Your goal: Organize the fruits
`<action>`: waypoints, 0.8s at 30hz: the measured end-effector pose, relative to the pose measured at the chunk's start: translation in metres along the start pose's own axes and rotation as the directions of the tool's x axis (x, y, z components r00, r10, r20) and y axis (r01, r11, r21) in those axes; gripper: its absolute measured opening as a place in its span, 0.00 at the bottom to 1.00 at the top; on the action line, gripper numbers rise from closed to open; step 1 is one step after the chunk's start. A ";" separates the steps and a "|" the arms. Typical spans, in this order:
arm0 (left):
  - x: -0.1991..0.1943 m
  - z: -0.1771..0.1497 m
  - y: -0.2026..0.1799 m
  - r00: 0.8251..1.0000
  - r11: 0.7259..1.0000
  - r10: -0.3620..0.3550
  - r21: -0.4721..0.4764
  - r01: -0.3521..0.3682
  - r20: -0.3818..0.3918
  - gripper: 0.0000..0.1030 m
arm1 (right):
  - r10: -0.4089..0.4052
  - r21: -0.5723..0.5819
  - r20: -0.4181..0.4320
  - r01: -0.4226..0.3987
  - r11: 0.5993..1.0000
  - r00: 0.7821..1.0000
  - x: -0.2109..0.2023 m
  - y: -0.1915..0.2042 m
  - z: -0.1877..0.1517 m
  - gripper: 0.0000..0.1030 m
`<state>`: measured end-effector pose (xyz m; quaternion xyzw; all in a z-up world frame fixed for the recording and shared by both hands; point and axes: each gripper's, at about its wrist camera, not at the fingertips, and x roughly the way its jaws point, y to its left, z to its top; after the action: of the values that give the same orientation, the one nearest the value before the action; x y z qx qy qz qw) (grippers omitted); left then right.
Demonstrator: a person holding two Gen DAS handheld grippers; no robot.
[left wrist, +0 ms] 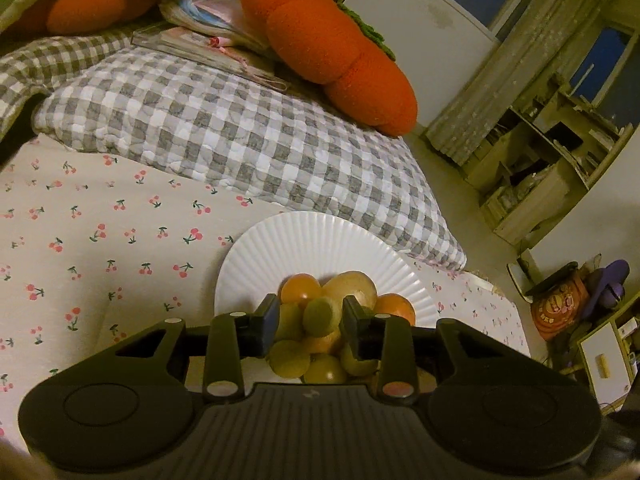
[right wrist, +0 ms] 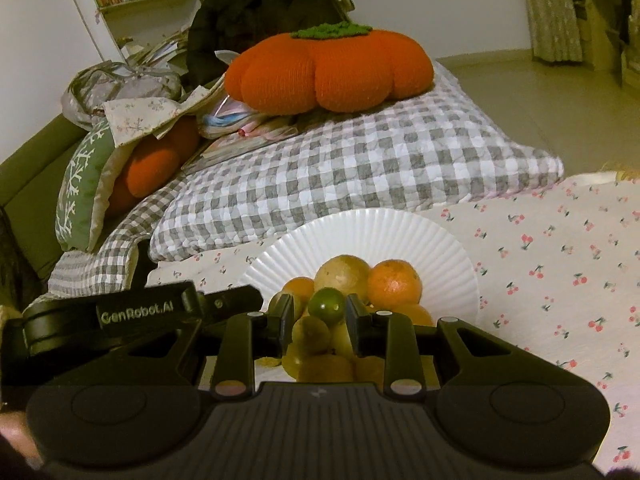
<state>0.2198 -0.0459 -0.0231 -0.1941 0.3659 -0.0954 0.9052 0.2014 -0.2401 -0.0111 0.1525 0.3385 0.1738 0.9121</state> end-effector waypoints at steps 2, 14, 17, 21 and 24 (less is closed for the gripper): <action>-0.004 0.000 -0.002 1.000 1.000 0.012 0.014 -0.012 -0.004 0.22 | -0.006 -0.002 0.005 0.006 1.000 1.000 -0.005 0.002 0.003 0.28; -0.034 -0.017 -0.028 0.968 0.933 0.244 0.259 -0.249 0.052 0.33 | -0.165 -0.129 0.012 0.165 0.978 0.986 -0.034 0.028 -0.004 0.41; -0.046 -0.021 -0.029 0.960 0.916 0.270 0.288 -0.281 0.077 0.38 | -0.172 -0.135 0.052 0.178 0.975 0.984 -0.052 0.030 -0.005 0.52; -0.070 -0.026 -0.030 0.959 0.915 0.267 0.288 -0.282 0.093 0.44 | -0.187 -0.147 0.079 0.197 0.969 0.979 -0.072 0.032 -0.013 0.57; -0.084 -0.032 -0.037 0.951 0.899 0.283 0.311 -0.308 0.124 0.50 | -0.207 -0.163 0.102 0.221 0.961 0.973 -0.085 0.033 -0.022 0.60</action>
<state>0.1365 -0.0619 0.0234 0.0127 0.3359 -0.0089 0.9418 0.1194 -0.2429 0.0341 0.0422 0.2981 0.0964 0.9487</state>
